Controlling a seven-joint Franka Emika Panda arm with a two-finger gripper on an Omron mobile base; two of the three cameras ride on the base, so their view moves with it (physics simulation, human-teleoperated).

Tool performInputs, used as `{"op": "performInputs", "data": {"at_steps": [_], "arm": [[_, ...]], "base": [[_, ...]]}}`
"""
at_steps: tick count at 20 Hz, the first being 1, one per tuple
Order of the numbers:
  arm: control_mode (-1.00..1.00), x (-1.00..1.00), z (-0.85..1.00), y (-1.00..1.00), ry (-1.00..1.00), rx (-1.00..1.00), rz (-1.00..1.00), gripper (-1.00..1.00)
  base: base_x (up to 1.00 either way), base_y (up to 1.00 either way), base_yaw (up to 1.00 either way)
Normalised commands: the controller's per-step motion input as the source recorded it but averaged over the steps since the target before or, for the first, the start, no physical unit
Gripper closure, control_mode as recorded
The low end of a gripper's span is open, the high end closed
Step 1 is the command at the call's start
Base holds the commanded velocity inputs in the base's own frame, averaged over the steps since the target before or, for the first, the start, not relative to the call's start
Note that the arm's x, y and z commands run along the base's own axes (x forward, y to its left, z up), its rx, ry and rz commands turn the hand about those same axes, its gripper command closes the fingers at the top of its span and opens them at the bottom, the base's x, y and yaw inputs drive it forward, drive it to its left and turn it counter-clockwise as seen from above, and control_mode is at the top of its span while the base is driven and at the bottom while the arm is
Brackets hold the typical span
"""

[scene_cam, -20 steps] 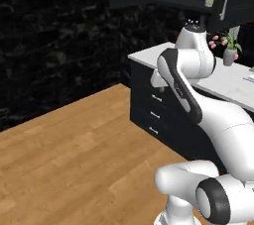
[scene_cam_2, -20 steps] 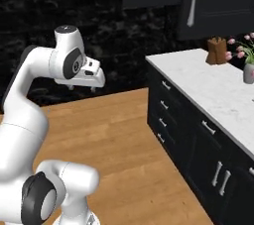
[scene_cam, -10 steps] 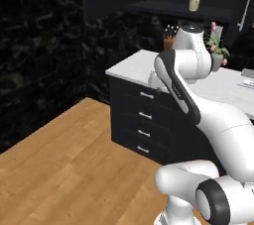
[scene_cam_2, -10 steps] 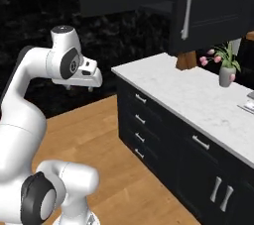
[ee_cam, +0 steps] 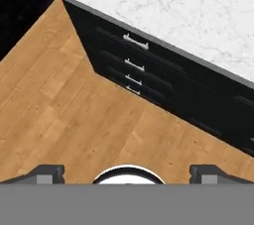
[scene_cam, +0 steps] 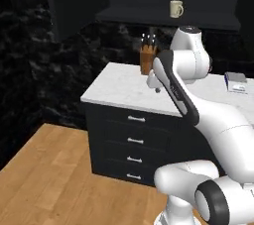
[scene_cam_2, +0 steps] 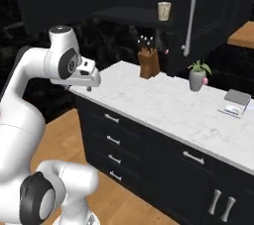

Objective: Gather all objects into one cabinet and sort the glasses and bowls to opposite sides.

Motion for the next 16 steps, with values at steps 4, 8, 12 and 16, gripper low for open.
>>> {"op": "performInputs", "data": {"at_steps": [4, 8, 12, 16], "arm": [[1.0, 0.0, 0.0, 0.0, 0.0, 0.0, 0.0, -1.0], [1.0, 0.0, 0.0, 0.0, 0.0, 0.0, 0.0, -1.0], [1.0, 0.0, 0.0, 0.0, 0.0, 0.0, 0.0, -1.0], [1.0, 0.0, 0.0, 0.0, 0.0, 0.0, 0.0, -1.0]], "base": [[0.83, 0.23, -0.63], [0.8, 0.08, -0.55], [0.71, 0.16, -0.2], [0.49, 0.09, 0.01]]}}
